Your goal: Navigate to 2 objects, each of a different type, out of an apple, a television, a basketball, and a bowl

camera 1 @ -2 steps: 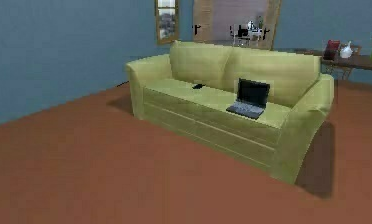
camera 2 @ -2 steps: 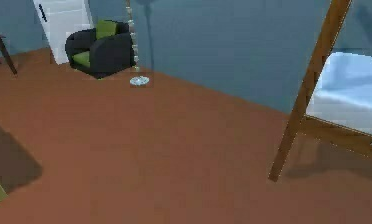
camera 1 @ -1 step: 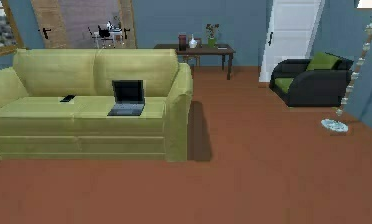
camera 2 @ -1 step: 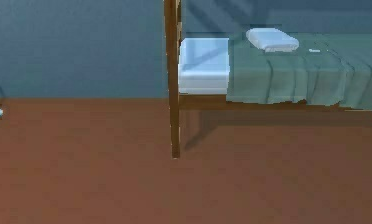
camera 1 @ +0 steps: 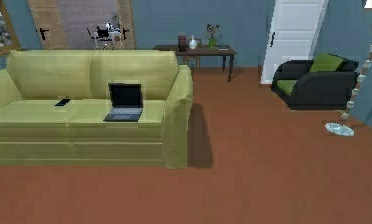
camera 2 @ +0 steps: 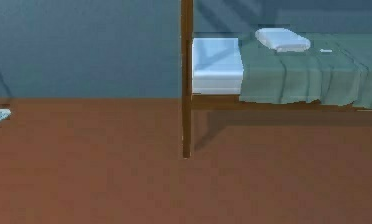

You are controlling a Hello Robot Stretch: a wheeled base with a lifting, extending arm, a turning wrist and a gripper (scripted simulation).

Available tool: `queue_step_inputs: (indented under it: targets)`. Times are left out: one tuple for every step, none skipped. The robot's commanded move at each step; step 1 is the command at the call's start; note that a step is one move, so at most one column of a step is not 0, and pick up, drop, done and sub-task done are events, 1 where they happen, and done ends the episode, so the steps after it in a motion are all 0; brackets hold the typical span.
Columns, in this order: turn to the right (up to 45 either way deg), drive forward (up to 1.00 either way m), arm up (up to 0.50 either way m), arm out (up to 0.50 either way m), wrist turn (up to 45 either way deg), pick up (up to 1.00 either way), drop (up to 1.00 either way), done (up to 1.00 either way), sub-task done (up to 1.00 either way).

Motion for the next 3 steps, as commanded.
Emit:
queue_step_inputs:
  targets:
    - [-45.0,0.00,0.00,0.00,0.0,0.00,0.00,0.00,0.00]
    - [-42.0,0.00,0.00,0.00,0.0,0.00,0.00,0.00,0.00]
    - [0.0,1.00,0.00,0.00,0.0,0.00,0.00,0.00,0.00]
